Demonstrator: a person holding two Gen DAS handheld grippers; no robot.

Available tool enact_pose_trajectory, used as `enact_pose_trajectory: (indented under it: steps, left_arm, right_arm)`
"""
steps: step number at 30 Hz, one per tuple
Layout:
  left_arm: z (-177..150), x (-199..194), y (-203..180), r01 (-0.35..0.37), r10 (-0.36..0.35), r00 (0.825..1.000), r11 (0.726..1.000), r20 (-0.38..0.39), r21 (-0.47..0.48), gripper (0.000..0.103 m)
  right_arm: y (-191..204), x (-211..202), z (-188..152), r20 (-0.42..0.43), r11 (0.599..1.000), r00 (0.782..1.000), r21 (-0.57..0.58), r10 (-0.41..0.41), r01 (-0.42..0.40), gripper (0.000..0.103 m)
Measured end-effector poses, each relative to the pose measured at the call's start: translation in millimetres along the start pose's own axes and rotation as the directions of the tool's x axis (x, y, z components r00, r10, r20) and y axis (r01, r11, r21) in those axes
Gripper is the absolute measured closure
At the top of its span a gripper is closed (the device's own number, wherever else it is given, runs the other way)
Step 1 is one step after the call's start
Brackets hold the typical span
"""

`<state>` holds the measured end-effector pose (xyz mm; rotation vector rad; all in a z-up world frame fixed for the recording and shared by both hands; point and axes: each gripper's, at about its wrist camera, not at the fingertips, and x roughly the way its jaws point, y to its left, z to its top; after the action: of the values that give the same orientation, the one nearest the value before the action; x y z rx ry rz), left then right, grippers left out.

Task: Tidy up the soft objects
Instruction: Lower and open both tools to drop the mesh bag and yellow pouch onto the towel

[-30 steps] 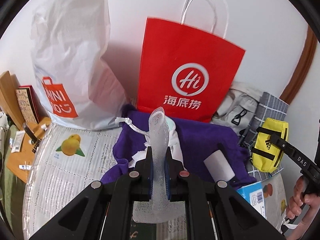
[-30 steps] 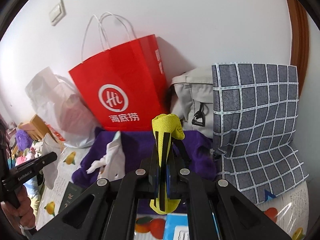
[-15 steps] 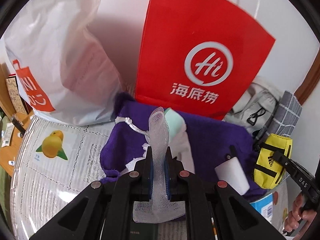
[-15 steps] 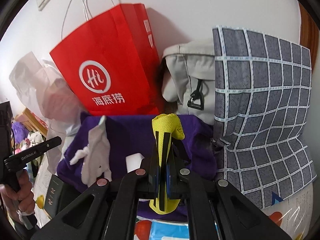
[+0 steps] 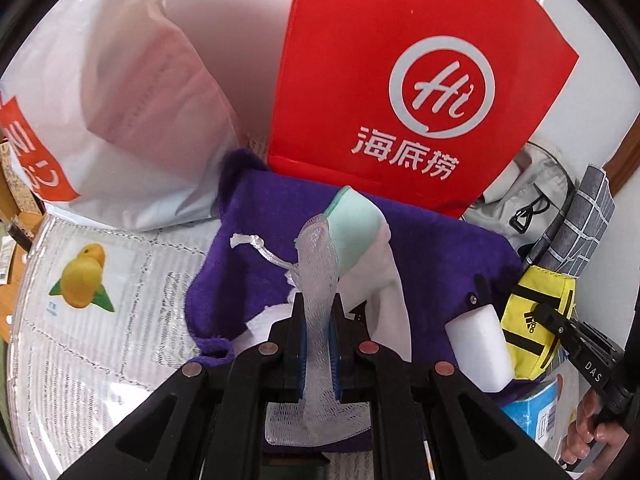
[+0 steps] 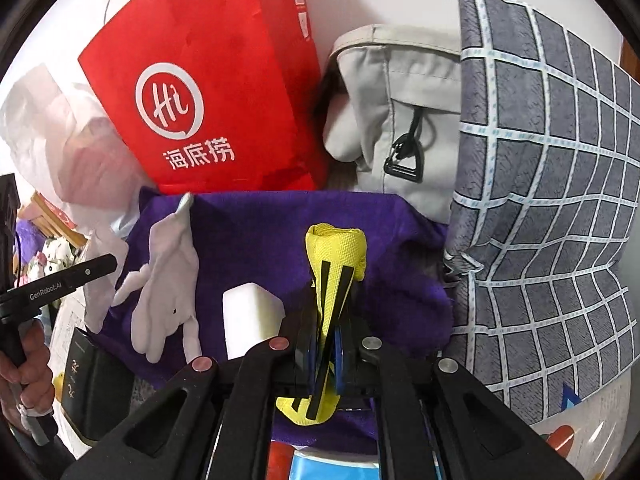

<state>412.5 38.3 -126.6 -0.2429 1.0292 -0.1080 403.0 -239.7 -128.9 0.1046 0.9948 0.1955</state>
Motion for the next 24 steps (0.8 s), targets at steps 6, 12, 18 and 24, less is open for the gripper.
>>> enact_pose_trajectory:
  steps: [6, 12, 18, 24]
  left_arm:
    - [-2.5, 17.1, -1.8, 0.021, -0.021, 0.999, 1.0, -0.032, -0.013, 0.094]
    - [-3.8, 18.2, -8.2, 0.015, -0.014, 0.999, 1.0, -0.039, 0.003, 0.088]
    - [-1.5, 15.8, -12.9, 0.037, -0.037, 0.999, 0.999, -0.021, 0.007, 0.076]
    - [1.5, 7.3, -9.7, 0.05, -0.05, 0.999, 0.999, -0.021, 0.015, 0.068]
  right_arm:
    - [2.9, 7.3, 0.7, -0.01, 0.999, 0.999, 0.016, 0.043, -0.043, 0.092]
    - [8.3, 5.1, 1.9, 0.011, 0.987, 0.988, 0.036, 0.156, -0.156, 0.069]
    - [11.7, -6.6, 2.3, 0.06, 0.988, 0.987, 0.016, 0.15, -0.151, 0.057]
    - [12.7, -9.5, 2.2, 0.075, 0.983, 0.981, 0.023, 0.181, -0.183, 0.052]
